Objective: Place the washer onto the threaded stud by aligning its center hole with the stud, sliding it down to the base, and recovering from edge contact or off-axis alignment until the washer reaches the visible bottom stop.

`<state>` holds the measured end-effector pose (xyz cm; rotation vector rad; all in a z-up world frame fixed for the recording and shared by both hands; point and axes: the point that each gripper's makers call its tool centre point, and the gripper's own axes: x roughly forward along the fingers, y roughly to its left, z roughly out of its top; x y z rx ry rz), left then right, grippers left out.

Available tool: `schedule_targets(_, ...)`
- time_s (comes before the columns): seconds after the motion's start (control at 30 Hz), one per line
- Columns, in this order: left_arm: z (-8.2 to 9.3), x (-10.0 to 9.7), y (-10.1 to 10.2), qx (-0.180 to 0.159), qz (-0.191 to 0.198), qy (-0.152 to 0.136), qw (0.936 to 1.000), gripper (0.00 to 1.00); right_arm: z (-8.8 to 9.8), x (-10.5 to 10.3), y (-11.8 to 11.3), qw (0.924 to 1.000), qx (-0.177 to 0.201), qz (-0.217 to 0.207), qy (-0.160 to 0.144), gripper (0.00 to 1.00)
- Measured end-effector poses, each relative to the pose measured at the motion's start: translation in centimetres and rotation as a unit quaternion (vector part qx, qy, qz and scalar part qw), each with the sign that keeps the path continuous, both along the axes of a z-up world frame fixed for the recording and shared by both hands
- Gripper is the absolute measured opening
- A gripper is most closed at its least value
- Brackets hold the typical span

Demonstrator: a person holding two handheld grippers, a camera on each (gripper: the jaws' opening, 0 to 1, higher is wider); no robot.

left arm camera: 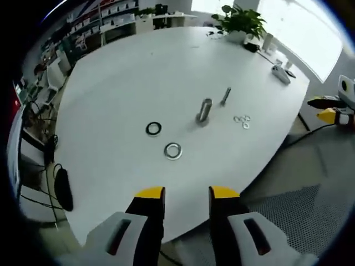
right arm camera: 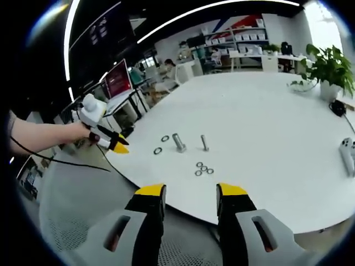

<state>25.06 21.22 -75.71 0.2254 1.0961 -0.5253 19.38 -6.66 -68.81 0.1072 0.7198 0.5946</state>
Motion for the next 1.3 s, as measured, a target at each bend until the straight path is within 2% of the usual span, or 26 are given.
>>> schedule_targets(0.13,-1.1,1.0,-0.6,-0.008,0.004,0.019,0.9998,0.31,0.0,-0.1,0.1,1.0,0.001,0.003,0.0,0.36)
schedule_targets(0.2,-1.5,1.8,-1.4,-0.036,0.023,0.022,0.9989,0.32,0.0,-0.1,0.1,1.0,0.0,0.003,0.001,0.36)
schedule_targets(0.23,-1.7,2.1,-1.6,-0.037,0.025,0.022,0.9988,0.32,0.0,0.0,0.1,1.0,0.0,0.005,0.001,0.36)
schedule_targets(0.3,-2.4,2.7,-1.9,-0.03,0.024,0.025,0.9989,0.32,-0.1,0.0,0.0,1.0,-0.002,0.003,0.002,0.36)
schedule_targets(0.37,-3.1,3.0,-1.8,-0.01,0.013,0.024,0.9996,0.32,-0.1,0.0,0.0,1.0,-0.001,0.001,0.002,0.36)
schedule_targets(0.53,-4.3,3.8,-1.0,0.02,0.008,0.028,0.9994,0.31,-0.1,0.1,-0.2,1.0,-0.002,-0.005,0.002,0.36)
schedule_targets(0.73,-5.5,4.9,-1.2,0.015,0.005,0.046,0.9988,0.34,-0.4,-0.1,0.2,0.9999,-0.007,0.006,0.008,0.41)
schedule_targets(0.93,-7.3,5.6,-1.4,0.041,-0.016,0.067,0.9968,0.34,-0.4,-0.1,0.0,0.9999,-0.004,0.001,0.009,0.4)
schedule_targets(1.03,-7.9,6.0,-1.6,0.042,-0.011,0.07,0.9966,0.34,-0.4,-0.1,0.0,0.9999,-0.007,0.002,0.008,0.4)
schedule_targets(1.13,-7.9,6.5,-1.8,0.052,-0.021,0.057,0.9968,0.32,-0.4,0.0,-0.1,1.0,-0.005,-0.002,0.008,0.4)
schedule_targets(1.23,-7.9,6.6,-1.7,0.053,-0.018,0.061,0.9966,0.32,-0.3,0.0,-0.1,1.0,-0.002,-0.003,0.008,0.39)
schedule_targets(1.3,-7.9,6.4,-1.6,0.072,-0.041,0.059,0.9948,0.31,-0.3,0.0,-0.1,1.0,-0.003,-0.004,0.007,0.39)
